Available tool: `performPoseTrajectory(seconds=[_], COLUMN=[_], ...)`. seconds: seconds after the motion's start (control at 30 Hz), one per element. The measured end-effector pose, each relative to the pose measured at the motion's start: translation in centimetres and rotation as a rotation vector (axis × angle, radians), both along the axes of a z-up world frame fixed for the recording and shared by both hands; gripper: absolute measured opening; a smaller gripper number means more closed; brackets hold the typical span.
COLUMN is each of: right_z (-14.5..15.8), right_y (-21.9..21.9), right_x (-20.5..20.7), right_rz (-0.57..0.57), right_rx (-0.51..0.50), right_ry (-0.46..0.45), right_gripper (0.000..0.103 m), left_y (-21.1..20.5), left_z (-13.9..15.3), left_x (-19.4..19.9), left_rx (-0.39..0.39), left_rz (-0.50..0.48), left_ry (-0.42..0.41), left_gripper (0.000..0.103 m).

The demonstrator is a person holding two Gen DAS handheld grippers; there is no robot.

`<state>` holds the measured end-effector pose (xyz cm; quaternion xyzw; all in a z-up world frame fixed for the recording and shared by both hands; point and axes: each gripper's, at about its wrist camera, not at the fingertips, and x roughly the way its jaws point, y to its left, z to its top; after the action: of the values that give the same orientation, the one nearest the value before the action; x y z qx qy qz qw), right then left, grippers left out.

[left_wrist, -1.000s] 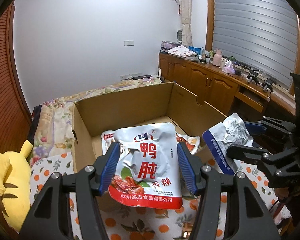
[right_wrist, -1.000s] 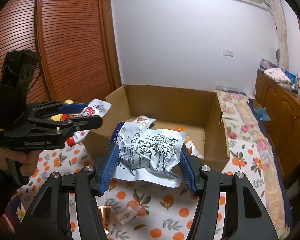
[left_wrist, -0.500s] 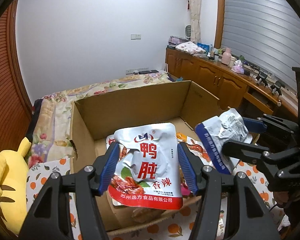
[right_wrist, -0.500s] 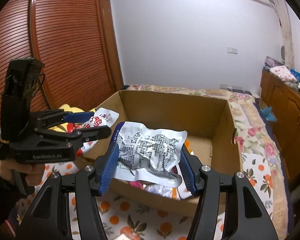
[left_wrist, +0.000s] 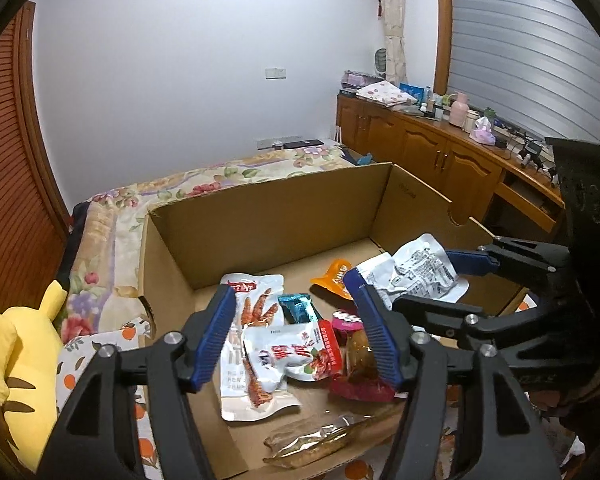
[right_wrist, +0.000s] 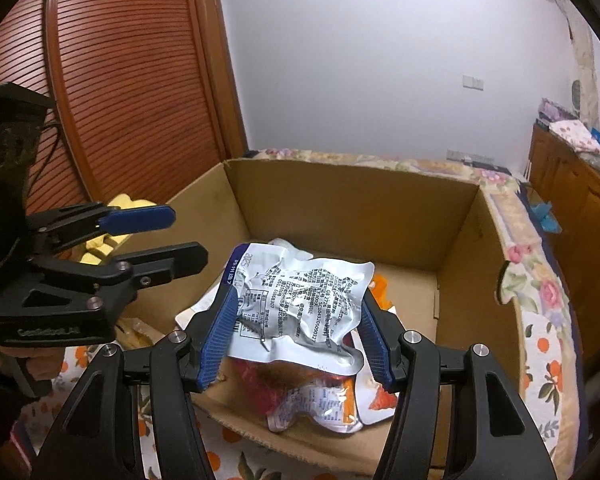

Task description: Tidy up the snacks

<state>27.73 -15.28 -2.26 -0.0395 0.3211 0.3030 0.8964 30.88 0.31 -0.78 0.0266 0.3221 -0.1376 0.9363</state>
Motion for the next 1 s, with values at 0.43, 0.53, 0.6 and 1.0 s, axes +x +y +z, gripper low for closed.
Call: performPoseTrajectory(seconds=[0.43, 0.53, 0.6, 1.0], right_z=[-0.3, -0.2, -0.2, 0.0], right_y=[0.5, 0.3, 0.3, 0.1], right_x=[0.9, 0.8, 0.7, 0.0], right_rz=[-0.022, -0.026, -0.026, -0.068], right_rx=[-0.023, -0.023, -0.026, -0.036], right_ry=[0.015, 0.013, 0.011, -0.016], right_gripper=[0.065, 0.065, 0.065, 0.078], left_y=[0.4, 0.4, 0.3, 1.1], left_z=[0.4, 0.6, 0.7, 0.8], left_x=[-0.6, -0.9, -1.1, -1.7], left_rx=[-0.006, -0.019, -0.019, -0.059], left_rz=[0.003, -0.008, -0.015, 0.019], left_ry=[-0.017, -0.024, -0.033, -0.043], left_gripper=[0.072, 0.074, 0.076, 0.091])
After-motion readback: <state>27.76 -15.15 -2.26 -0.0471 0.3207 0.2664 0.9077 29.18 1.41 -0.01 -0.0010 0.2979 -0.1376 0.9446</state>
